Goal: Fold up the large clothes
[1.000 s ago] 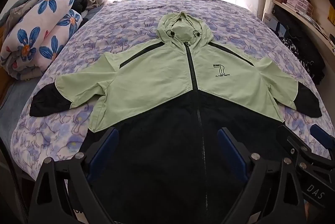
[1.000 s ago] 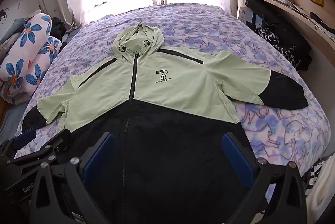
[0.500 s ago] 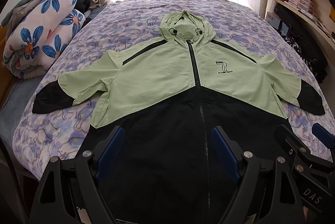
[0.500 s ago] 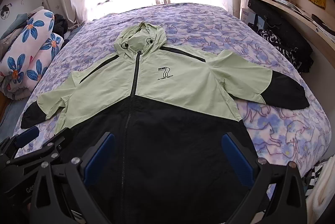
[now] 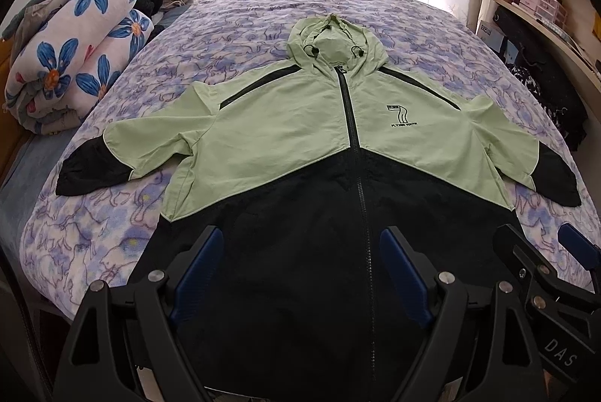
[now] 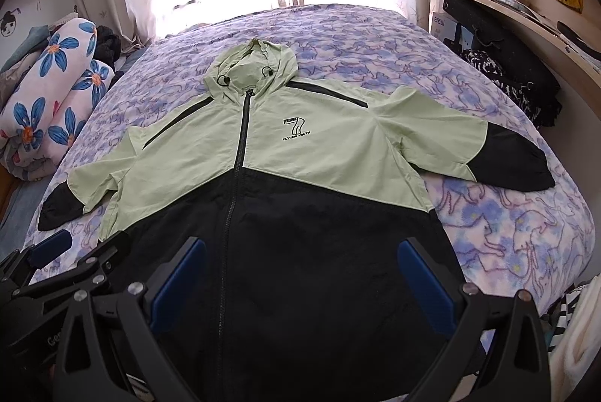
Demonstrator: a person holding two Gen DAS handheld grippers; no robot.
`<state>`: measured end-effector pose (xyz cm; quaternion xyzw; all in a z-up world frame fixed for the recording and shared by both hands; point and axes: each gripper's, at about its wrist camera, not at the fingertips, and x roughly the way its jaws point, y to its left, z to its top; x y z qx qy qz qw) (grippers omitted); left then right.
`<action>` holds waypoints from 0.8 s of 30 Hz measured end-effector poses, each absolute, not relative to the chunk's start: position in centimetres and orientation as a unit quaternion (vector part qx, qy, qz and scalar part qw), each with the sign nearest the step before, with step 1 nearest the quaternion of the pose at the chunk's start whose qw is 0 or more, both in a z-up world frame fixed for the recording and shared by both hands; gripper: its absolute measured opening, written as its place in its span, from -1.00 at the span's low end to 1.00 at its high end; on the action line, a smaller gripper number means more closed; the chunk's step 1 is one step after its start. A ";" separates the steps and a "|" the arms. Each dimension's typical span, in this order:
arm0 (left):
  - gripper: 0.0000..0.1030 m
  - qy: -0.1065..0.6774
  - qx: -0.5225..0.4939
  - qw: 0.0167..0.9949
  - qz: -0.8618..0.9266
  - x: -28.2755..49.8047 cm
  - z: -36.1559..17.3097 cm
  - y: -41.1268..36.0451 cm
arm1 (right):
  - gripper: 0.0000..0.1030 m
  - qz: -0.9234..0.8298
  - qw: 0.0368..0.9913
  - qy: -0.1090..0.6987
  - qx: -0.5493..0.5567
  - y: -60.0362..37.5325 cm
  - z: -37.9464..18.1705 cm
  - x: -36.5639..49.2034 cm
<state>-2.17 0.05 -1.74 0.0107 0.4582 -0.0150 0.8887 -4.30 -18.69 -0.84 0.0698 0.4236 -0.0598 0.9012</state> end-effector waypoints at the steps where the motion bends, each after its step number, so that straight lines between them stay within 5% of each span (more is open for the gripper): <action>1: 0.64 0.458 0.011 0.889 -0.015 -2.1 -1.8 0.0 | 1.00 -0.060 0.901 0.424 0.070 -18.7 -0.8 -4.3; 24: 0.64 0.461 0.008 0.887 -0.017 -2.3 -2.1 0.0 | 1.00 -0.060 0.901 0.424 0.070 -18.6 -0.8 -4.4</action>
